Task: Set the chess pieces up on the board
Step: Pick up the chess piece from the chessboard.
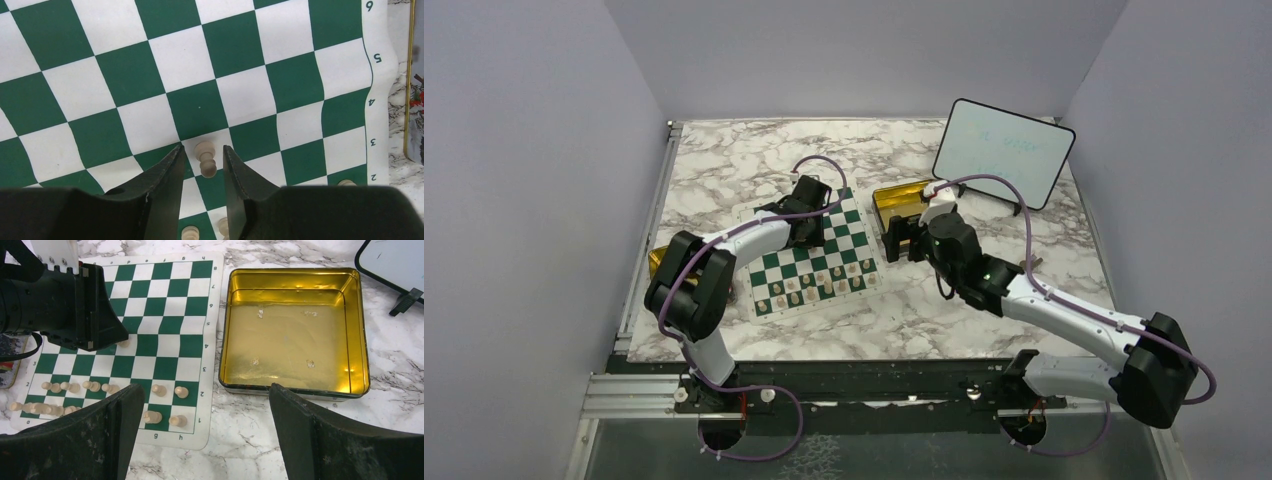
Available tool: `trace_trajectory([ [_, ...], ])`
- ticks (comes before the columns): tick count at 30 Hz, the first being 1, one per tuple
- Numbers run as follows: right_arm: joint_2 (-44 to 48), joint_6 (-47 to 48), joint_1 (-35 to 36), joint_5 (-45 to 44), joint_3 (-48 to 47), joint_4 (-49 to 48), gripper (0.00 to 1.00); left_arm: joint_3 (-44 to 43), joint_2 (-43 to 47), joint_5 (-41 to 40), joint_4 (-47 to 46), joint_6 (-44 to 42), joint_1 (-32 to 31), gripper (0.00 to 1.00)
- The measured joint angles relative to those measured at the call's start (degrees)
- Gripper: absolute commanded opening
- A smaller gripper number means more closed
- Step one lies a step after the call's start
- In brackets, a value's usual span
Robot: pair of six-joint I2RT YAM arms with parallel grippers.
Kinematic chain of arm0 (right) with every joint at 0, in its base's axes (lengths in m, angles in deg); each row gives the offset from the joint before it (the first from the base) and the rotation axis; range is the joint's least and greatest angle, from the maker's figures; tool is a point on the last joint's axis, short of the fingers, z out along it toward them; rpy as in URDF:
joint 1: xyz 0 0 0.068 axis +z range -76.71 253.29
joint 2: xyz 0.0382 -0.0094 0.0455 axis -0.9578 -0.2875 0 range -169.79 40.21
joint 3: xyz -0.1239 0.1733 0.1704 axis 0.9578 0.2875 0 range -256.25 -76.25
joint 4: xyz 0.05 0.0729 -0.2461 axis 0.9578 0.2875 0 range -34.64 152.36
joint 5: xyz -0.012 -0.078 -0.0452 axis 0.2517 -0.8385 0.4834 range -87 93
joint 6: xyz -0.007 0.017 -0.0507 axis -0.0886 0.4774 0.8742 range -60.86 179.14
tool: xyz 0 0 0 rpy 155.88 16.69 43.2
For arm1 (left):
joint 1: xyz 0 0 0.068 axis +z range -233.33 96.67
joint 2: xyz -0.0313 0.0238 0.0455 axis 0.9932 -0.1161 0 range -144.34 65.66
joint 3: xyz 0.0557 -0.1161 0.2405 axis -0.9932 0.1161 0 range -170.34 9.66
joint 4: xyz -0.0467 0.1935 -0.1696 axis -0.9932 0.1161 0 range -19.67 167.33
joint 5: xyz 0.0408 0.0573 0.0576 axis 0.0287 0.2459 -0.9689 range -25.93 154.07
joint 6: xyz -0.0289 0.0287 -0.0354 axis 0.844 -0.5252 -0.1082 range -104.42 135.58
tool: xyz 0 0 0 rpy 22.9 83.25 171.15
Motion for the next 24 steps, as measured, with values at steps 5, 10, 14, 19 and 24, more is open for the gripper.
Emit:
trace_trajectory([
  [5,-0.74,0.0,0.0,0.0,0.0,0.0,1.0,-0.07,0.0,0.02,0.02,0.11,-0.22,0.35],
  [10,-1.11,0.0,0.0,0.0,0.0,0.0,1.0,-0.11,-0.02,0.02,0.09,0.33,-0.46,0.29],
  [14,-1.25,-0.02,0.0,0.0,0.0,0.0,1.0,-0.11,-0.02,0.04,0.31,0.59,-0.55,0.29],
  [19,-1.46,-0.02,0.0,0.0,0.0,0.0,1.0,-0.28,-0.02,0.02,1.38,0.68,-0.7,0.29],
  [24,-1.46,-0.04,0.0,0.0,0.0,0.0,1.0,-0.28,-0.02,0.02,2.21,0.7,-0.72,0.27],
])
